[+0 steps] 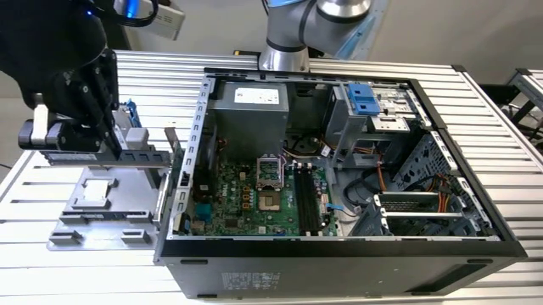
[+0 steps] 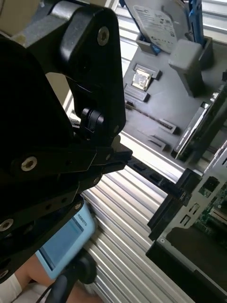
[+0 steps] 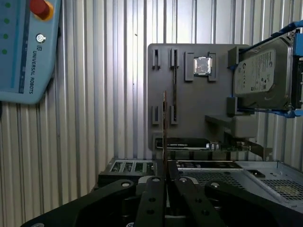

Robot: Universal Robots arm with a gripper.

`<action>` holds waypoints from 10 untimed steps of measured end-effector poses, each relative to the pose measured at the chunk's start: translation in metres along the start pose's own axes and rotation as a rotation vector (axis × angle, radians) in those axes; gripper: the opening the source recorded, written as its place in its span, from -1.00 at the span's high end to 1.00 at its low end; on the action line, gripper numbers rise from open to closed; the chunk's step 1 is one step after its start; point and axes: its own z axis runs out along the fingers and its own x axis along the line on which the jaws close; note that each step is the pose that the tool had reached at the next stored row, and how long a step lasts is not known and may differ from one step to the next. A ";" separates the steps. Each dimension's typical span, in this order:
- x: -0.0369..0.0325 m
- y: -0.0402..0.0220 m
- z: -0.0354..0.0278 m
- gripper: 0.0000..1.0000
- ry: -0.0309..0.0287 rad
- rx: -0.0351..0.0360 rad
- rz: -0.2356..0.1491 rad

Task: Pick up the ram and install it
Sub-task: 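Pick up the ram and move it above insertion slot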

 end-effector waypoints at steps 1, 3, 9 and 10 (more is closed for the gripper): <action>0.0000 -0.0029 -0.0001 1.00 0.0000 -0.0004 0.000; 0.0000 -0.0081 -0.0003 1.00 0.0001 -0.0014 0.000; -0.0002 -0.0238 -0.0007 1.00 -0.0001 -0.0047 0.000; -0.0002 -0.0263 -0.0008 1.00 0.0000 -0.0055 0.000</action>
